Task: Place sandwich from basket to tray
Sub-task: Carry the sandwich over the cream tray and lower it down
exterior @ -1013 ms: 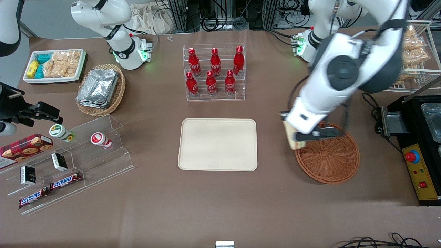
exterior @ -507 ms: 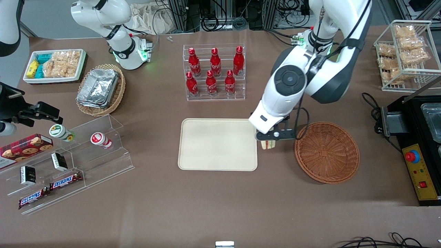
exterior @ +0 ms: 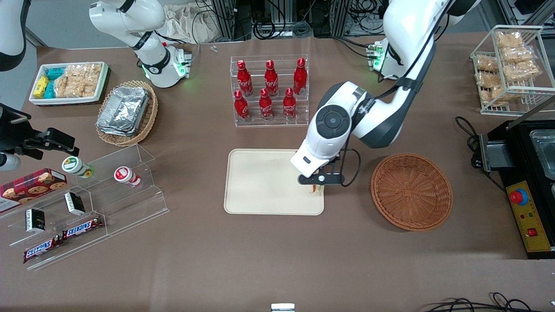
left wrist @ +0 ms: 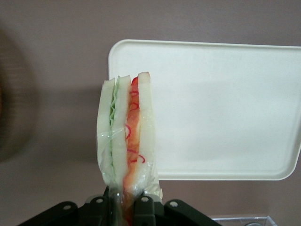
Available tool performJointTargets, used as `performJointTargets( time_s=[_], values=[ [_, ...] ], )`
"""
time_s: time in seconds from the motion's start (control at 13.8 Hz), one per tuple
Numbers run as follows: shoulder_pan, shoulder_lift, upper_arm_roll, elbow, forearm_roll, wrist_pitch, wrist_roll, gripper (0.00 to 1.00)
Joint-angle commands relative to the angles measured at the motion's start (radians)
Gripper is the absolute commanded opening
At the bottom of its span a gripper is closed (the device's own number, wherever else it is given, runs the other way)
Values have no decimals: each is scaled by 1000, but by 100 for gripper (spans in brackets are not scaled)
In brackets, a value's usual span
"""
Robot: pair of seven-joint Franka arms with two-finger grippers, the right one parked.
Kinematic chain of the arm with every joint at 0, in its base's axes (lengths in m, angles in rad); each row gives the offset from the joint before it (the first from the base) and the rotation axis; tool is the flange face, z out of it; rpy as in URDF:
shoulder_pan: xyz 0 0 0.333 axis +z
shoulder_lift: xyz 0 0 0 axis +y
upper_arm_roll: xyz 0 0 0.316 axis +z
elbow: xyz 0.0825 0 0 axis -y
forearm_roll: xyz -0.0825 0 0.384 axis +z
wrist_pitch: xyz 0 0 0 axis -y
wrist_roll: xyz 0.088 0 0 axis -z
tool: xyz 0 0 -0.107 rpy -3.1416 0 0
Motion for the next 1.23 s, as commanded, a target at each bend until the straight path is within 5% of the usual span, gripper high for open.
performJointTargets(
  time_s=[0.0, 1.16],
  values=[
    [-22, 52, 1, 42, 5, 33, -30, 0],
    [-45, 184, 1, 57, 14, 152, -6, 0]
  ],
)
